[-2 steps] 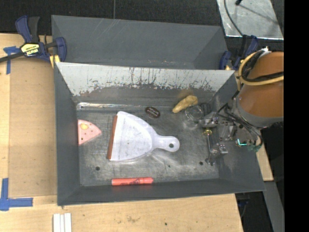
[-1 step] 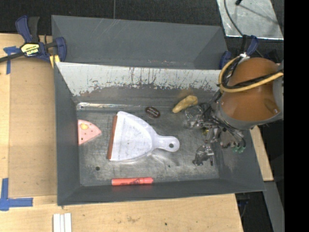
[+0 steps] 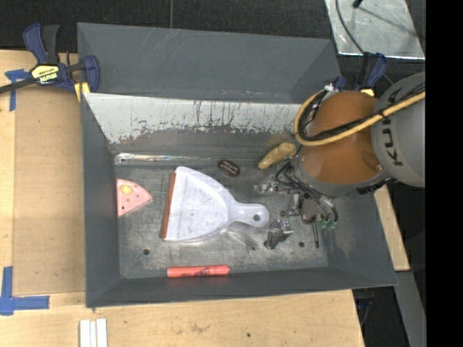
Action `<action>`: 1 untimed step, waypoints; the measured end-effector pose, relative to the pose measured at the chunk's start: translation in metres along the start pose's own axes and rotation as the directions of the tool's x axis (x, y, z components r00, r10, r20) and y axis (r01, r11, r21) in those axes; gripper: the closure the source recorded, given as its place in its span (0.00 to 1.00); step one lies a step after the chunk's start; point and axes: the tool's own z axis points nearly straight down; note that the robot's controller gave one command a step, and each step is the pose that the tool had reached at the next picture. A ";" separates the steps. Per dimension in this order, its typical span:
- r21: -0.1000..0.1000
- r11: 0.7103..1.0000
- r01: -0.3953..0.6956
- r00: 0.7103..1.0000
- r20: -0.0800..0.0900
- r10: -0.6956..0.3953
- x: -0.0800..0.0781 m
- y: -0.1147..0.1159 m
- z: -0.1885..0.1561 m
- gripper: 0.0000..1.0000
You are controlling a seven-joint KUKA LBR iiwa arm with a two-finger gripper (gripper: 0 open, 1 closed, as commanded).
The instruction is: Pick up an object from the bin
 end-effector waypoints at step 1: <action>0.000 1.000 -0.017 1.000 0.009 0.017 0.011 0.021 0.046 0.00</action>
Offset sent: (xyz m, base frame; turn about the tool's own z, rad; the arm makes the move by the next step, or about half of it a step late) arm 0.0290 0.0195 -0.0542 -0.4657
